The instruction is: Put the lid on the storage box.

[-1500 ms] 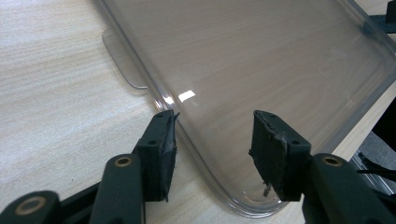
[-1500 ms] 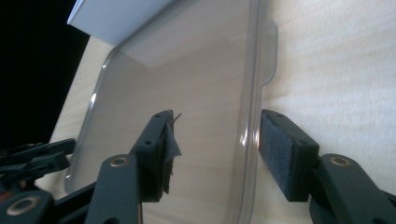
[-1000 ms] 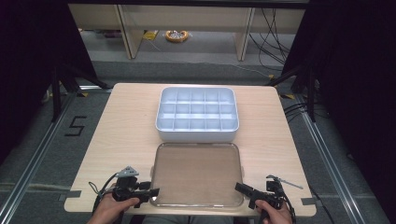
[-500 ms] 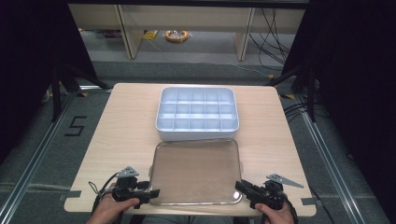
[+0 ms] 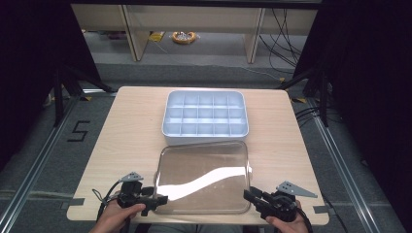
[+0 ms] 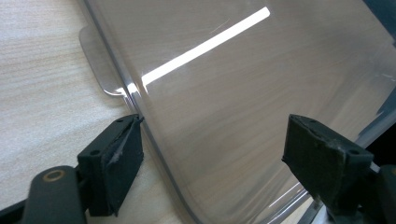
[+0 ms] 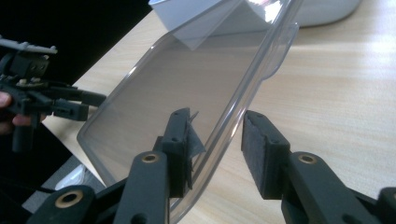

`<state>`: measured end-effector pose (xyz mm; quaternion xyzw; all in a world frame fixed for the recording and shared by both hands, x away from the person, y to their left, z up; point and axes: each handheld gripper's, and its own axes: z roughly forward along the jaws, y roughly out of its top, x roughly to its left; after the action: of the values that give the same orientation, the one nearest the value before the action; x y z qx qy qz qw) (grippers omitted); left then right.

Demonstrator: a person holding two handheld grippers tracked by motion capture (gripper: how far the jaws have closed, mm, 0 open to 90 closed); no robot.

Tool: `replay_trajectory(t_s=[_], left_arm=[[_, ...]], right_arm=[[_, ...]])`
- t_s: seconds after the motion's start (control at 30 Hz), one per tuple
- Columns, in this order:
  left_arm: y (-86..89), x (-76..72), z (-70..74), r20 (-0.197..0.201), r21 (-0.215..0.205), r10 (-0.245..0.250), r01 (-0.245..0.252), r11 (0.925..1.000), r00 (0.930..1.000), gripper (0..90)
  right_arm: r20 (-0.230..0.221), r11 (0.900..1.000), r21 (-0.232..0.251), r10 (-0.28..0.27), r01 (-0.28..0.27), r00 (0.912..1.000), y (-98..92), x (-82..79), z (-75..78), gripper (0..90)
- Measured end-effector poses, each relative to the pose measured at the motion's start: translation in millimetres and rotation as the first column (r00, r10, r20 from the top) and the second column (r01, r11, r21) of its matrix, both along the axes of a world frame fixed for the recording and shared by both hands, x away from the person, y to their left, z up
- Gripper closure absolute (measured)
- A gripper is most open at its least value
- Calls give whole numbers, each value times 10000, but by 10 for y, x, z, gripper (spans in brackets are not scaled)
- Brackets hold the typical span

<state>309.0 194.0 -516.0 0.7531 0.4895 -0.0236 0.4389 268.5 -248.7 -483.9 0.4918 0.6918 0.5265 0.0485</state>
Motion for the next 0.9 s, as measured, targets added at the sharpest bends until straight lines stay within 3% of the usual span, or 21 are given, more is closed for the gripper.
replay_trajectory(t_s=[0.1, 0.13, 0.27, 0.3, 0.37, 0.4, 0.43, 0.47, 0.53, 0.6, 0.7, 0.73, 0.8, 0.9], left_arm=[[16, 22, 4, -255, -213, 137, -143, 9997, 9996, 189], [21, 25, 3, -277, -267, 163, -171, 9995, 9995, 194], [25, 44, 5, -143, -60, 215, -216, 9997, 9997, 195], [20, 49, 2, -83, -54, 252, -252, 9997, 9996, 195], [30, 60, 3, -212, -199, 346, -350, 9992, 9992, 196], [47, 69, 4, -265, -205, 307, -313, 9993, 9992, 196], [45, 71, 3, -238, -207, 408, -413, 9989, 9989, 203], [41, 67, 4, -54, 26, 415, -415, 9991, 9991, 223], [25, 59, 9, 104, 247, 428, -431, 9988, 9990, 238], [44, 72, 8, -29, 113, 508, -508, 9986, 9987, 246], [84, 92, -2, -185, -139, 633, -636, 9979, 9978, 312], [88, 99, -3, -206, -159, 681, -684, 9975, 9975, 323], [82, 112, -4, -216, -191, 700, -704, 9973, 9973, 322], [93, 131, -10, -264, -315, 742, -750, 9967, 9969, 330]], right_arm=[[305, 9996, -231, 199, -192, 9993, -6, -9, 10, 641], [437, 9995, -106, 294, -290, 9986, -4, -21, 15, 642], [738, 9984, -424, 401, -371, 9965, 3, -40, 33, 641], [838, 9985, -236, 507, -489, 9952, 19, -41, 26, 641], [765, 9976, -497, 520, -483, 9957, 23, -65, 53, 641], [1097, 9985, -442, 354, -307, 9933, 32, -67, 46, 641], [984, 9963, -684, 593, -527, 9934, 23, -70, 49, 641], [993, 9979, -459, 496, -452, 9938, 36, -75, 43, 642], [997, 9960, -622, 703, -643, 9925, 56, -95, 42, 642], [989, 9949, -783, 706, -630, 9926, 55, -96, 41, 642], [895, 9952, -662, 781, -723, 9929, 49, -95, 33, 642], [608, 9975, -288, 654, -638, 9960, 68, -124, 45, 642], [992, 9963, -504, 745, -698, 9923, 57, -92, 16, 642], [983, 9959, -600, 729, -672, 9925, 56, -80, 5, 642]])
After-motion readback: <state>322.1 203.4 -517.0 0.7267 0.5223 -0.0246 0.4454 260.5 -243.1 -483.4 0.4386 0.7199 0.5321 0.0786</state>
